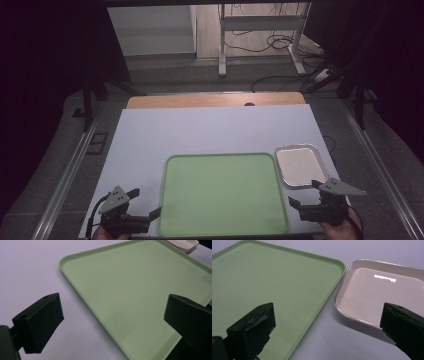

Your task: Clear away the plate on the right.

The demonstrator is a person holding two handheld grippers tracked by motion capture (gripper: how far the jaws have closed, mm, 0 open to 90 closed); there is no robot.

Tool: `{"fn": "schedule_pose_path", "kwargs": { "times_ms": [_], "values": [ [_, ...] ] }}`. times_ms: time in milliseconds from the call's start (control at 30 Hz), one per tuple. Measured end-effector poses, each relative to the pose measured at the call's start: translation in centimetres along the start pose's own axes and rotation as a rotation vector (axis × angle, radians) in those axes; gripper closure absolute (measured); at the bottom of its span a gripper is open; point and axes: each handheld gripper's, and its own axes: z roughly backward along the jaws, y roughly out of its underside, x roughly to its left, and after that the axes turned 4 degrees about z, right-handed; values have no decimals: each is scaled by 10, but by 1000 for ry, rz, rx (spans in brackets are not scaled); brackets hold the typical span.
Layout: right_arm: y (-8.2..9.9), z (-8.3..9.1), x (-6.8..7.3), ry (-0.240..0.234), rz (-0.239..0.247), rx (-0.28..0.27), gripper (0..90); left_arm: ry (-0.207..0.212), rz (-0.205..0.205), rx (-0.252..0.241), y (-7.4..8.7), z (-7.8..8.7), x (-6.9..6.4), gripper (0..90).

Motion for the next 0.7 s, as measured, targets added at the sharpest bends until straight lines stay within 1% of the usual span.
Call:
{"fn": "schedule_pose_path", "kwargs": {
  "times_ms": [333, 533, 700],
  "values": [
    [-3, -8, -5, 13, 7, 11, 0, -1, 3, -1, 0, 0, 0, 22],
    [-5, -11, -10, 22, 6, 6, 1, -2, 3, 0, 0, 0, 0, 22],
    [-8, -16, -15, 23, -5, 9, 4, -3, 0, 2, 0, 0, 0, 23]
  ]
}}
